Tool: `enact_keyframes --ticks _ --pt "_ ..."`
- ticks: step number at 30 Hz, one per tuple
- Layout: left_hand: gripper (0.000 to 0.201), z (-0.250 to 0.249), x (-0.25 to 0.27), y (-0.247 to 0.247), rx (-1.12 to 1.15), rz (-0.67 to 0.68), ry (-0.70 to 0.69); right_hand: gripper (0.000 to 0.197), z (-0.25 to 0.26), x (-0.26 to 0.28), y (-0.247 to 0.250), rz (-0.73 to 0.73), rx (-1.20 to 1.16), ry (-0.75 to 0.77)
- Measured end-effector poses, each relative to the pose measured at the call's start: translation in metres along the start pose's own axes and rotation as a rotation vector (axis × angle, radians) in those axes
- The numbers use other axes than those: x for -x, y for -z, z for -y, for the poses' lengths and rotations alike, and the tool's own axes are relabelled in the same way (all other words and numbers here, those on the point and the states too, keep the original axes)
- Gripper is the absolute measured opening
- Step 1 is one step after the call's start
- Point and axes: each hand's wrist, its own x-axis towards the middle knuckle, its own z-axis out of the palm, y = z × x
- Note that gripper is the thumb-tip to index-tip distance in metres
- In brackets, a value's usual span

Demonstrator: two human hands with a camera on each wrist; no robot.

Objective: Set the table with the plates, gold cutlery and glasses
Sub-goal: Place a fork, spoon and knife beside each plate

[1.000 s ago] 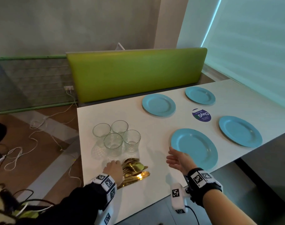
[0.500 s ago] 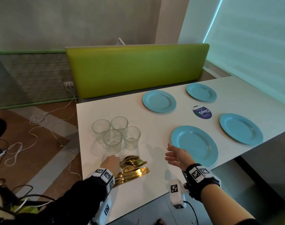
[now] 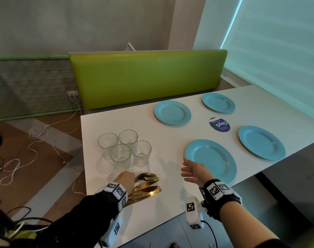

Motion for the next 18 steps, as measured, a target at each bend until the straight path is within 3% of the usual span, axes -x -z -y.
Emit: enact_keyframes --ticks 4,8,11,15,18 --pt "0.028 -0.020 0.000 0.021 0.200 -0.026 -0.069 0.030 0.004 0.004 0.001 -0.001 0.018 0.025" --pt "0.018 -0.048 -0.002 0.044 0.596 -0.048 -0.131 0.027 0.012 0.008 0.001 0.009 0.066 0.099" --pt "0.013 -0.073 -0.005 0.058 0.874 0.013 -0.165 0.028 0.022 0.010 0.001 0.013 0.108 0.146" --pt "0.019 -0.107 -0.013 0.073 1.067 0.100 -0.206 0.019 0.042 0.012 0.005 0.024 0.138 0.190" --pt "0.015 -0.129 -0.026 0.079 1.065 0.100 -0.249 0.016 0.055 0.008 0.017 0.024 0.147 0.213"
